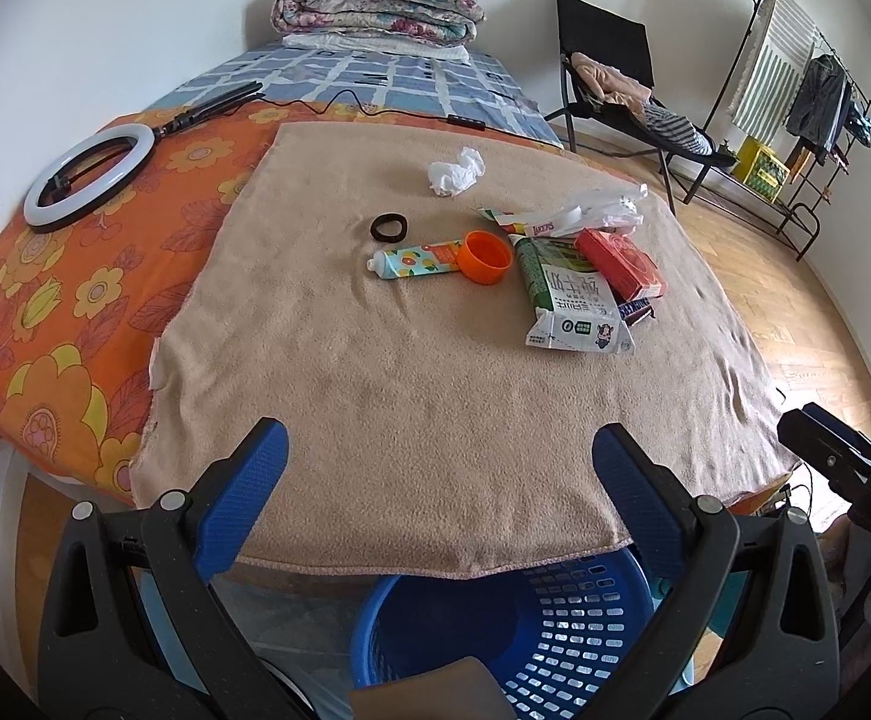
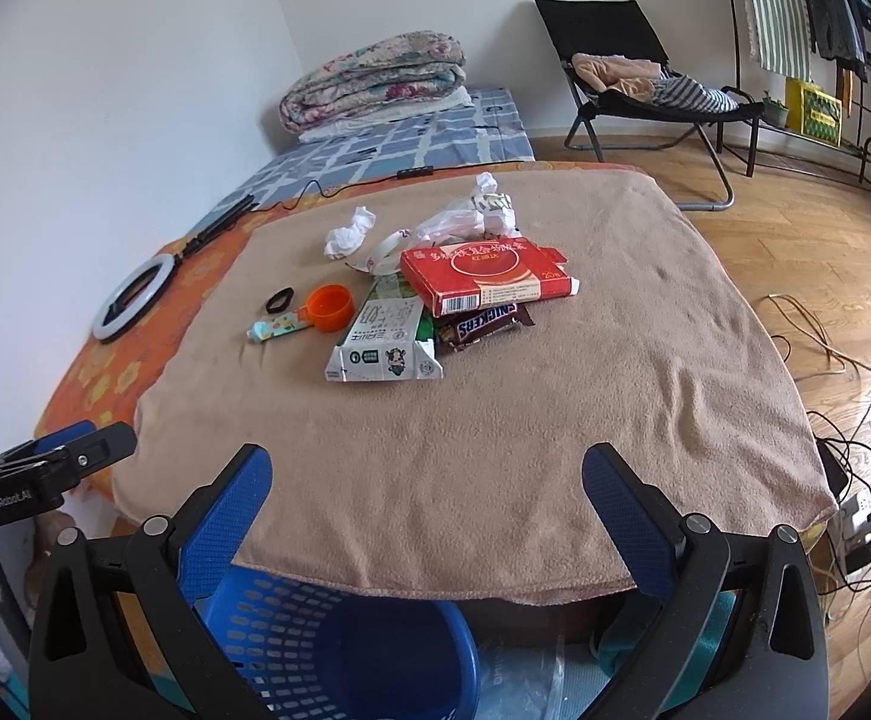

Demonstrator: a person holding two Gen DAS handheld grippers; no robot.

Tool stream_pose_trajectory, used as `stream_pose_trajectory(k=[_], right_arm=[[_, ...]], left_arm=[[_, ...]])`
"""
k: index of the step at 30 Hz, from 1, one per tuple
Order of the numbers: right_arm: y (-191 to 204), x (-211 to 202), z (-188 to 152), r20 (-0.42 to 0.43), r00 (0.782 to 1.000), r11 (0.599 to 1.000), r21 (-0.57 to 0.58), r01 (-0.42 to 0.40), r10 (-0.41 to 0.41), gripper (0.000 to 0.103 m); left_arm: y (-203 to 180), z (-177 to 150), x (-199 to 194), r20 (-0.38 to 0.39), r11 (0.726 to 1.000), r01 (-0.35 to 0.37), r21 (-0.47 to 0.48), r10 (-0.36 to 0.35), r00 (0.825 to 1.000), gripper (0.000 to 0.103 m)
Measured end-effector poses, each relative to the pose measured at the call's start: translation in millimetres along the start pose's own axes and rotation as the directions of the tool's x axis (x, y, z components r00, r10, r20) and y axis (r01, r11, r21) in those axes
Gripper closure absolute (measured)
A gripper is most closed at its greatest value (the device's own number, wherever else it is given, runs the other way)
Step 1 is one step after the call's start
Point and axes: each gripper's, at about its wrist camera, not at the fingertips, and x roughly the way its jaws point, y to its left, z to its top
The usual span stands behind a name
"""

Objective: Collect trash

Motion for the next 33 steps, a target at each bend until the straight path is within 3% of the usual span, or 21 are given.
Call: stream_pose_trajectory(k=[8,13,19,23,29,33], right_arm=[[-12,5,26,-0.020,0.999,0.999,0.043,-0.025,0.025,0.001],[-17,5,58,0.027,1.000,0.999,0.049,0.001,-0.002,0.001],[-38,13,98,0.085,0.996,0.986,0.164,0.002,-0.016,0.001],[-55,31,105,0.075,0.995,0.975,0.216,0.044,-0.062,0.001],[-75,53,112,0.027,1.000,0.949,0.313,-0.024,0.017,0.002],[-71,61,134,0.053,0.998,0.955,0.292,-0.043,0.029,0.002]], left_arm=[[4,34,-3,0.026,0.999,0.037,0.020,-0.037,0.999,0.000],[12,56,-1,0.046,0.999,0.036,0.024,-0.037,0.998,0.000],[23,69,8,0.049,0.999,0.033,0.010,-0.033,0.998,0.004],[20,72,15,0.032,0.999,0.052,0.016,-0.052,0.998,0.005],[13,91,28,0.025,0.996,0.088,0.020,-0.089,0.996,0.006],[6,113,46,0.017,0.995,0.082,0.054,-0.083,0.996,0.017]])
